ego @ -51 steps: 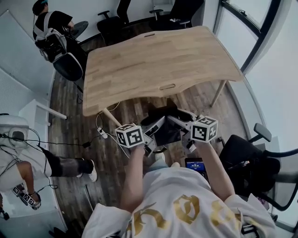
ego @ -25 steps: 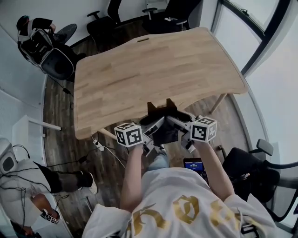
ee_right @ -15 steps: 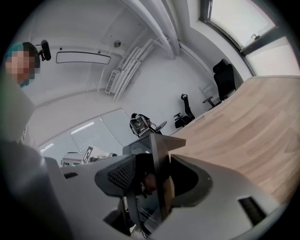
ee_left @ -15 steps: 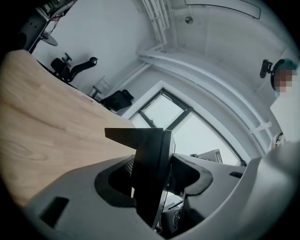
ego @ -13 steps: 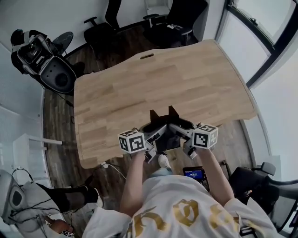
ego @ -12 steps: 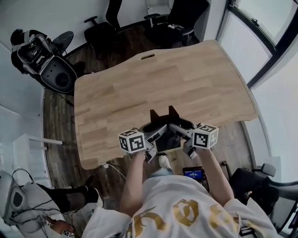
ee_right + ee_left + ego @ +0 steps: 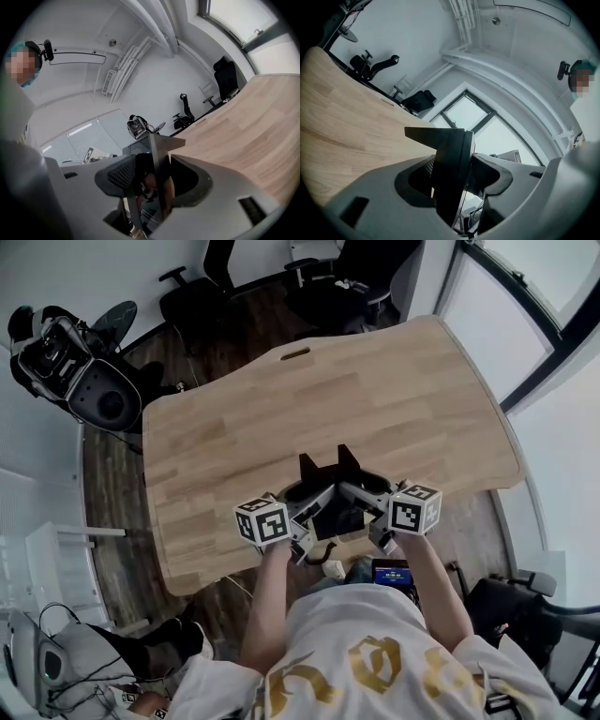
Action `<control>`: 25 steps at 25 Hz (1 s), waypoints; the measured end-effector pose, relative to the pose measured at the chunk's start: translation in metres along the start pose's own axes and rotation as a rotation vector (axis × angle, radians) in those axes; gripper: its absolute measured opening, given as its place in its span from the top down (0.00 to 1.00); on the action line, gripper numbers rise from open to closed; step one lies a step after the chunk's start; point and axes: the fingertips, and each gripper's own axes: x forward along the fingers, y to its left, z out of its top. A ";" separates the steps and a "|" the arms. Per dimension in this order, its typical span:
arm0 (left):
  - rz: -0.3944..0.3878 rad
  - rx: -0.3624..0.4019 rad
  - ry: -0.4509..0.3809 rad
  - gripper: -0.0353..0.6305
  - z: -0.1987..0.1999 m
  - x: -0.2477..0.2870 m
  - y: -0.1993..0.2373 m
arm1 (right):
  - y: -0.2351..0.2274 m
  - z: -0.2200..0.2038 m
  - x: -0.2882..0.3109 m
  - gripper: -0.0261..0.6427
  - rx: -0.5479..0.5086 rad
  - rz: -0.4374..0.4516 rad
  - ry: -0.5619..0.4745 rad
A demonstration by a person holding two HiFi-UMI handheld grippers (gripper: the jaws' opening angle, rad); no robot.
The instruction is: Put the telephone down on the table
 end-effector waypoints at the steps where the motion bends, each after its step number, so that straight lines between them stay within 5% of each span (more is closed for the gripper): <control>1: -0.004 -0.003 -0.008 0.60 0.003 0.002 0.000 | -0.001 0.004 0.001 0.64 -0.008 0.000 0.000; 13: 0.021 0.000 -0.027 0.59 0.037 0.036 0.008 | -0.029 0.045 0.010 0.64 -0.009 0.036 0.017; 25: 0.047 -0.061 -0.026 0.59 0.032 0.049 0.032 | -0.054 0.039 0.021 0.64 0.040 0.038 0.073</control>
